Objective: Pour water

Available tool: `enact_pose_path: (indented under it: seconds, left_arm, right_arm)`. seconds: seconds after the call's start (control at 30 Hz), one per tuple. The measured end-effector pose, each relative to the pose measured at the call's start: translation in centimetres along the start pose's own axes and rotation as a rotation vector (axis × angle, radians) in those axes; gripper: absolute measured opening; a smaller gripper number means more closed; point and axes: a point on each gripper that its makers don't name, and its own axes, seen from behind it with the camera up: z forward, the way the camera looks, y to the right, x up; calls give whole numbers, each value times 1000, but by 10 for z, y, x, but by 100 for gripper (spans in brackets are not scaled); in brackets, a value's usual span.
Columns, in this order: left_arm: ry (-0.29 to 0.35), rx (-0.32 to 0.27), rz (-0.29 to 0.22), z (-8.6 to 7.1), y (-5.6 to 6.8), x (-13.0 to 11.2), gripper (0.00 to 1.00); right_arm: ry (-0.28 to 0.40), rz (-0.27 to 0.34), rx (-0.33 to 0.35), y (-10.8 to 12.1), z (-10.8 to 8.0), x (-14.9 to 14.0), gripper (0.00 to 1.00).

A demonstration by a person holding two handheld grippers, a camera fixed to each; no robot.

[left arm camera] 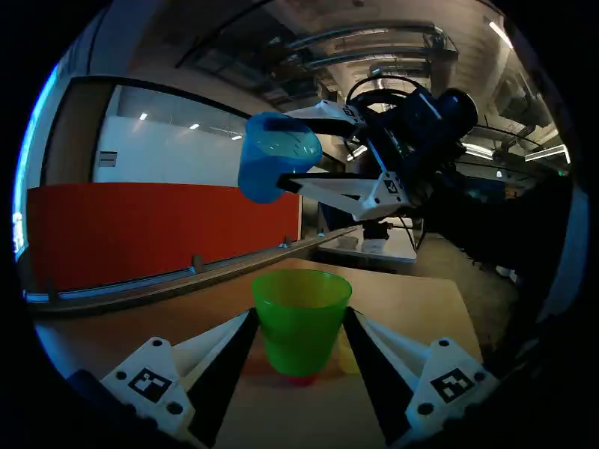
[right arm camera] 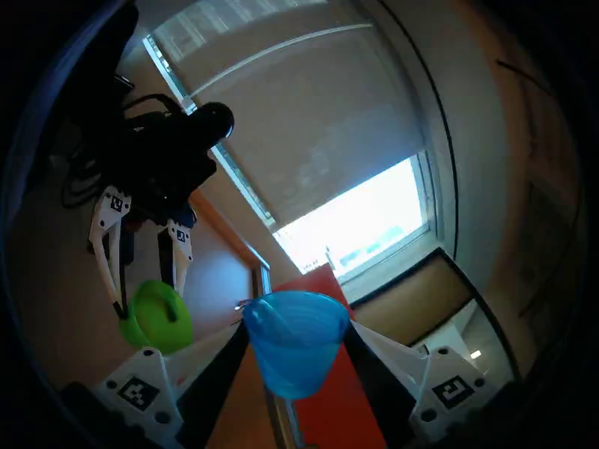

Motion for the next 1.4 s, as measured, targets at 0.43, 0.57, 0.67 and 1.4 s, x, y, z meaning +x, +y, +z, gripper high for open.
enact_pose_path:
  seconds: [0.43, 0.57, 0.67, 1.4]
  left_arm:
    - [-3, -3, -3, 2, -1, -2, 83]
    - [-4, -2, -4, 2, -1, -3, 83]
    - [-6, -3, -4, 2, -1, -4, 83]
    - [-4, -13, -8, 2, 1, -4, 83]
  right_arm:
    - [-15, -58, -17, 4, 0, -3, 91]
    - [-18, -69, -18, 3, 0, -4, 91]
    - [-19, -78, -17, 3, 1, -3, 91]
    - [-14, -129, -29, 7, 2, 2, 91]
